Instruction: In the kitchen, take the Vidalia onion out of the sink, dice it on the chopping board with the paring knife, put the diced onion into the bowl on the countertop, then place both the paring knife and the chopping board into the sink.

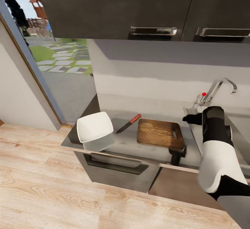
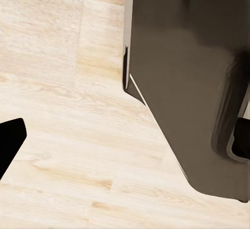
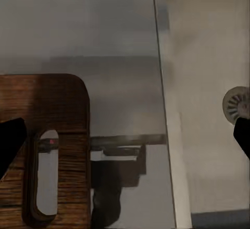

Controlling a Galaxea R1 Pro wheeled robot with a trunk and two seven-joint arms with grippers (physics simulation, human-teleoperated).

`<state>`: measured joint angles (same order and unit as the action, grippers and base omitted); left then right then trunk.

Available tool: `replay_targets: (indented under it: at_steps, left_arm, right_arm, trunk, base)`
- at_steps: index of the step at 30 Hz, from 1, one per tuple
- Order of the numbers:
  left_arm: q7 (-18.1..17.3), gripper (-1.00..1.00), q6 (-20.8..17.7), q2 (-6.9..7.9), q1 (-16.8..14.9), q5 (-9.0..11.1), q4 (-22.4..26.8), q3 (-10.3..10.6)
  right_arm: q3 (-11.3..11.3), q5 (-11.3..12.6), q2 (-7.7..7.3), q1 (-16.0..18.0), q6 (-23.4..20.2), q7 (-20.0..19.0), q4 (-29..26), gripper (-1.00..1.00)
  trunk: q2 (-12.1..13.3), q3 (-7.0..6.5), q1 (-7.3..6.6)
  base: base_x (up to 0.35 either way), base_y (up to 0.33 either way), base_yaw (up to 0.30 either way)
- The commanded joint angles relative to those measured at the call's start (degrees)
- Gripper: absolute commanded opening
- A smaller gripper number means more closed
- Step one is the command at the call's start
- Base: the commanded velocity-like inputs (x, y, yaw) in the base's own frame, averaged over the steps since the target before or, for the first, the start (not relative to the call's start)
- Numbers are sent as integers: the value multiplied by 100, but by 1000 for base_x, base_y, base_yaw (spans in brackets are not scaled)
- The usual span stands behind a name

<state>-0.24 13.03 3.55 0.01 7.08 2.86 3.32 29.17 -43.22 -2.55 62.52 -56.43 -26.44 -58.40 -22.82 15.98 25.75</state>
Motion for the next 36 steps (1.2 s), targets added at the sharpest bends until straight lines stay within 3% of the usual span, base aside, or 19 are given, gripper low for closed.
replay_targets:
  at_steps: [1,16,25,36]
  left_arm:
    - [-2,100,13,-1,0,60,4,37]
    - [6,100,13,-10,1,66,4,33]
    - [6,100,22,-6,2,66,4,29]
    - [8,100,505,-8,3,73,-20,42]
  right_arm:
    - [-30,-64,41,6,-16,-61,-48,100]
    - [-112,-55,142,0,-12,-88,-111,100]
    - [-101,-58,198,-3,13,-519,-102,100]
    - [-87,-70,188,-3,110,-717,-93,100]
  trunk:
    - [-10,9,3]
    - [-10,9,3]
    - [-10,9,3]
    - [-10,9,3]
  base:
    - [0,0,0]
    - [0,0,0]
    - [0,0,0]
    - [-147,0,0]
